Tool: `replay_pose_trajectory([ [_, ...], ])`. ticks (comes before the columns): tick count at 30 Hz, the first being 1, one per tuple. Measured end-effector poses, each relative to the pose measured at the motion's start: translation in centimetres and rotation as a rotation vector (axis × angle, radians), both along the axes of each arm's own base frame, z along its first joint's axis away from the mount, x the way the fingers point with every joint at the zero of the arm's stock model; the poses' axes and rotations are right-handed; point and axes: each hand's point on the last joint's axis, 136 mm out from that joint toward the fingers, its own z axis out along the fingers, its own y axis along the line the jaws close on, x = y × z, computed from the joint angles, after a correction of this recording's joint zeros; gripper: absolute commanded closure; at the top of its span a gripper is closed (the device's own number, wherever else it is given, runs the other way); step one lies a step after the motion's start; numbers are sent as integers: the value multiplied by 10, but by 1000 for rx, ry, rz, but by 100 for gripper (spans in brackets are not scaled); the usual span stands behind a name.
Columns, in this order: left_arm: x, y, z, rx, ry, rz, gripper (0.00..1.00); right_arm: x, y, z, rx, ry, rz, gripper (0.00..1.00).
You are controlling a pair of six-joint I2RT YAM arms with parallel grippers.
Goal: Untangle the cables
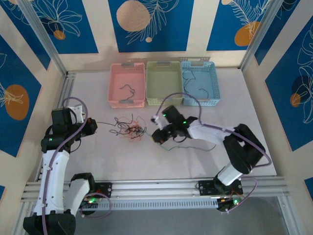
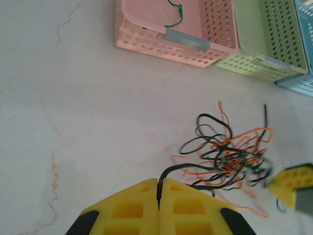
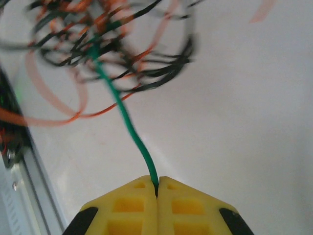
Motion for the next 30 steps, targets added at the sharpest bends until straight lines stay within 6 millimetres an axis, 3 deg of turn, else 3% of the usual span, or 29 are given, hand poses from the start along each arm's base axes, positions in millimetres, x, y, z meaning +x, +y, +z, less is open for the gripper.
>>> replay_pose_trajectory([
  [3, -1, -1, 0, 2, -2, -2, 100, 25, -39, 7, 61, 1, -154, 100],
  [8, 0, 3, 0, 18, -4, 14, 100, 51, -101, 7, 108, 37, -400, 100],
  [12, 0, 5, 0, 25, -6, 20, 100, 57, -114, 19, 164, 41, -467, 100],
  [17, 0, 5, 1, 25, -9, 20, 100, 53, -100, 42, 215, 19, -425, 100],
  [20, 0, 5, 1, 25, -8, 20, 100, 56, -87, 68, 262, -1, -396, 100],
  [23, 0, 5, 1, 25, -8, 20, 100, 66, -68, 115, 341, -51, -360, 100],
  [27, 0, 5, 1, 25, -8, 20, 100, 73, -28, 207, 474, -190, -261, 100],
  [30, 0, 5, 1, 25, -8, 20, 100, 75, -2, 264, 574, -276, -200, 100],
])
